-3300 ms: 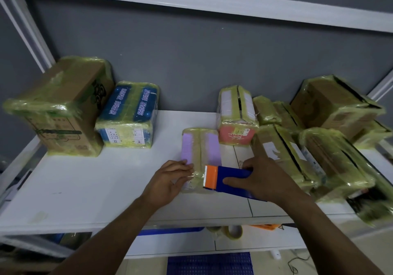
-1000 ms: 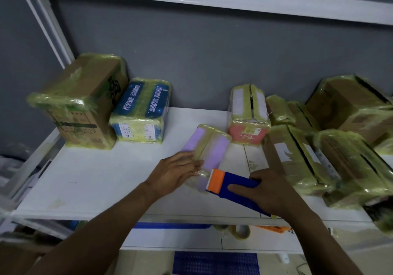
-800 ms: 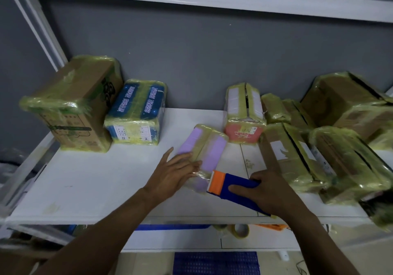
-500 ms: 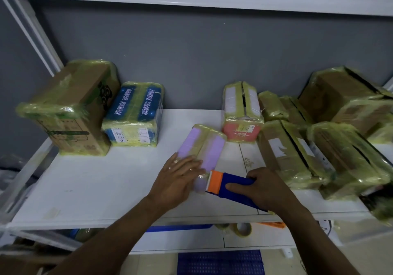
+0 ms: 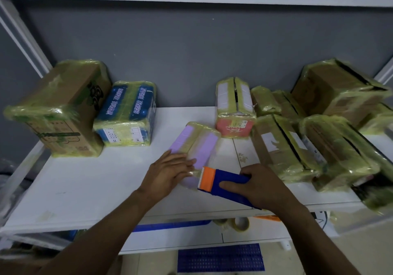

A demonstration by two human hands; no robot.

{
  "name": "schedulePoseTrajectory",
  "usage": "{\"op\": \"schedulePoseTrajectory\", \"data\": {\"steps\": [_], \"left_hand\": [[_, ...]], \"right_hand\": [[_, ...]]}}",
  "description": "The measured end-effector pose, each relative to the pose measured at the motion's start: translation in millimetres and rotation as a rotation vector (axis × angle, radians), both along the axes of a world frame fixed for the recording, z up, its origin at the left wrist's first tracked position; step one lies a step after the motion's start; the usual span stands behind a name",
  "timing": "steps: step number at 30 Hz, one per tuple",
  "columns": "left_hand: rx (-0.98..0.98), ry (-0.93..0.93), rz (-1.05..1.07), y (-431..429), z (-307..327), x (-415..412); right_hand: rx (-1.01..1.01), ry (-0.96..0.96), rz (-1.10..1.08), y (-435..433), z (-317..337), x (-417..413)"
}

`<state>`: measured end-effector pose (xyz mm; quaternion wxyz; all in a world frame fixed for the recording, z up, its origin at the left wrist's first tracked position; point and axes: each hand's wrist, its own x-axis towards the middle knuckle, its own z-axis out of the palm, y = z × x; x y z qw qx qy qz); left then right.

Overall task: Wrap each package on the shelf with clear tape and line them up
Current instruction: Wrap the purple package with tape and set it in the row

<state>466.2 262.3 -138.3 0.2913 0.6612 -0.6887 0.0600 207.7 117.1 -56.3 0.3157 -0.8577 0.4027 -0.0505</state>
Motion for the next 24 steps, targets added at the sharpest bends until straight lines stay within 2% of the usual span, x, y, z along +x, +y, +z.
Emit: {"op": "schedulePoseTrajectory", "data": {"steps": [7, 13, 17, 24], "left_hand": [[0.062, -0.015, -0.001, -3.5, -3.9, -4.7], [0.026, -0.069, -0.012, 0.9, -7.6, -8.2], [-0.006, 0.043, 0.005, -4.5, -10.4, -11.6], [-0.139, 0.091, -0.005, -14.9, -19.4, -15.2]], "right_hand": [[-0.038, 0.036, -0.068, -9.0, 2.0, -25.4], [-0.011, 0.046, -0.069, -11.2, -4.1, -21.9], [0.014, 0.041, -0.070, -13.6, -8.6, -23.0], [0.083, -0.014, -0.060, -16.8, -2.8, -35.8]]}}
